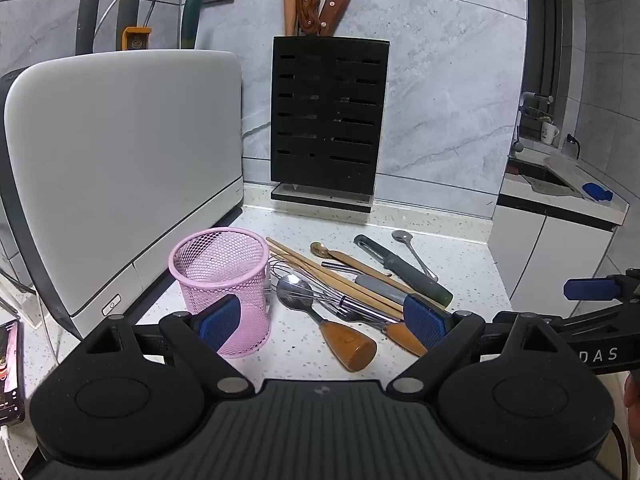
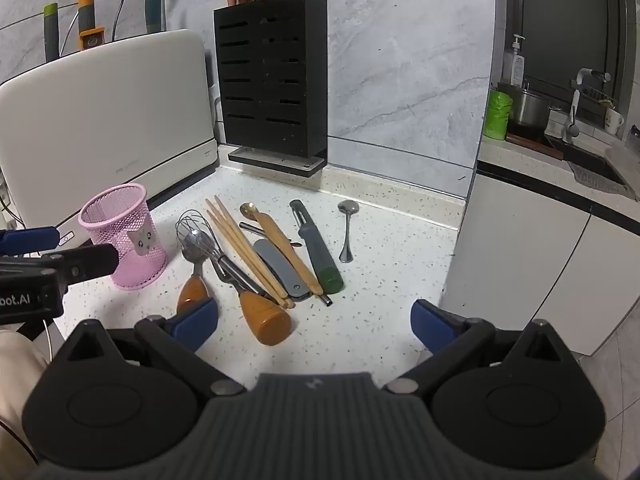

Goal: Organize utensils

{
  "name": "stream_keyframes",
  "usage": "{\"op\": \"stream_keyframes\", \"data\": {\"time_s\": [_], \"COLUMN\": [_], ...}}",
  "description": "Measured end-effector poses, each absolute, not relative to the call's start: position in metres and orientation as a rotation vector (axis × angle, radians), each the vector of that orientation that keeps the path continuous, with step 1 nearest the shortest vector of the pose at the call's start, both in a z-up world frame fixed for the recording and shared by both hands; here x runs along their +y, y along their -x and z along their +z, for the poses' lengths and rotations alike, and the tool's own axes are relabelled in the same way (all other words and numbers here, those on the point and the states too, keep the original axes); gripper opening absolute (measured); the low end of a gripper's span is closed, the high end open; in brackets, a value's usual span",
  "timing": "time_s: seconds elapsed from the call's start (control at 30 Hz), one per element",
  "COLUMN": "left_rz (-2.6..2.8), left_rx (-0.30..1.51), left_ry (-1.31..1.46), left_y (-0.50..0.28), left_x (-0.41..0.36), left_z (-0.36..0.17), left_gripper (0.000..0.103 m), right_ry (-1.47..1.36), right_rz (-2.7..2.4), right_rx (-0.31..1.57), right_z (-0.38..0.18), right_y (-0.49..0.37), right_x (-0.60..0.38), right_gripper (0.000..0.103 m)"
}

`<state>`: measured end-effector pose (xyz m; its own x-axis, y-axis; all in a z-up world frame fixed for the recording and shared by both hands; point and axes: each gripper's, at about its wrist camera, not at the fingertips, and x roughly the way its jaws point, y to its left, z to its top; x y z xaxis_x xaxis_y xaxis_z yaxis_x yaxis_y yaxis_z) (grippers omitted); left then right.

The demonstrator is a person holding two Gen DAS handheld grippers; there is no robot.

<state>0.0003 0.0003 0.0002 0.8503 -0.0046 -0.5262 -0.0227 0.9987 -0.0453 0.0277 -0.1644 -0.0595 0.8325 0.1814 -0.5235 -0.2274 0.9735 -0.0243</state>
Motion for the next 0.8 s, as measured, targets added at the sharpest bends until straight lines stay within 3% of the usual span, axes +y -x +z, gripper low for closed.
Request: {"op": "stream_keyframes", "data": {"time_s": [0.8], "left_rz": [-0.018], "left_rx": [0.576], "left_ry": [0.045], "left_y": [-0.0028], "left_x": [0.0003], "left_z": [-0.0059], "left_gripper": [0.103], "right_ry": [0.11], "right_rz": [0.218], "right_rx": [0.555], "right_z": [-0.0587], "right_y": [-0.0293], "right_x": [-0.1609], "right_gripper": [0.1]}}
